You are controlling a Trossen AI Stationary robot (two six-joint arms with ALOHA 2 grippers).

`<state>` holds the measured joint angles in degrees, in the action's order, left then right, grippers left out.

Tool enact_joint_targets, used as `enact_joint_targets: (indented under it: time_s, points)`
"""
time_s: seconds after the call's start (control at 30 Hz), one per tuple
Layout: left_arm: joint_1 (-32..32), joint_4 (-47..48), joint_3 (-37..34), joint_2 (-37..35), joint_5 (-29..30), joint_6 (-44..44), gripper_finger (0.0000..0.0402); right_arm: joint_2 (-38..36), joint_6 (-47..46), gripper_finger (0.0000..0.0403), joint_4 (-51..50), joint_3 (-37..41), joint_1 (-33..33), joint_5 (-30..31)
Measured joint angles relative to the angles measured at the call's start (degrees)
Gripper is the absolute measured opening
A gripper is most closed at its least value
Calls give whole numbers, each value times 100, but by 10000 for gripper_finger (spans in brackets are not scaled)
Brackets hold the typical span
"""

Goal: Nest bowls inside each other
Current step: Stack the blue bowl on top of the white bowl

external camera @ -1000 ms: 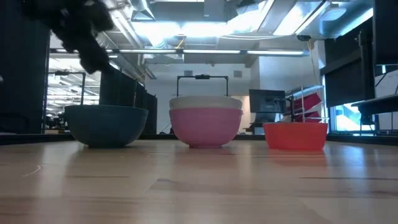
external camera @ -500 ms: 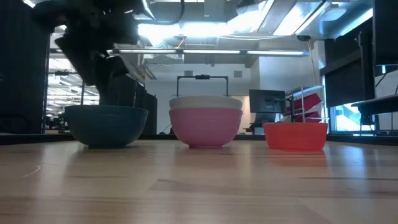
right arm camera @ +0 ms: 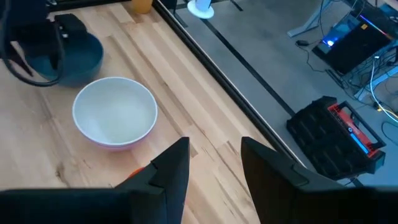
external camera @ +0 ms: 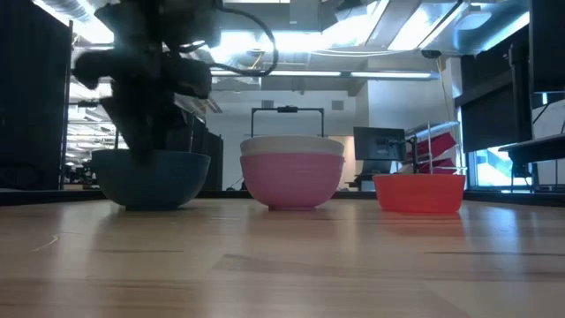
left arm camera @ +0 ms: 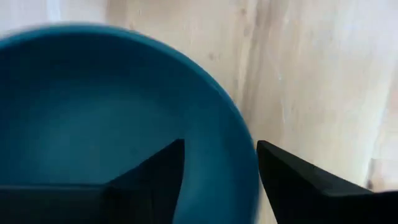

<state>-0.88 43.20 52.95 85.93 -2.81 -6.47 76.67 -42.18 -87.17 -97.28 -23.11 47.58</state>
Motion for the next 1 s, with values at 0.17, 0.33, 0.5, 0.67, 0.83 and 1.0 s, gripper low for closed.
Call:
enact_joint_targets:
  time_s: [0.17, 0.33, 0.5, 0.67, 0.83, 1.0]
  points:
    - [-52, -25, 0, 171, 75, -32, 42, -88, -111, 133, -3, 182, -65, 4]
    - [-62, 240, 223, 156, 138, 51, 4, -87, -191, 133, -134, 187, -65, -3]
    - [24, 1272, 1375, 210, 358, 464, 0, -131, -422, 133, -111, 542, -84, -176]
    - [114, 1417, 2253, 623, 455, 810, 0, -194, -1120, 133, -18, 1060, -406, -233]
    - [205, 1562, 3131, 1036, 553, 1157, 0, -257, -1820, 133, 75, 1577, -730, -291]
    - [295, 1707, 4009, 1449, 650, 1504, 0, -320, -2520, 133, 169, 2095, -1054, -348]
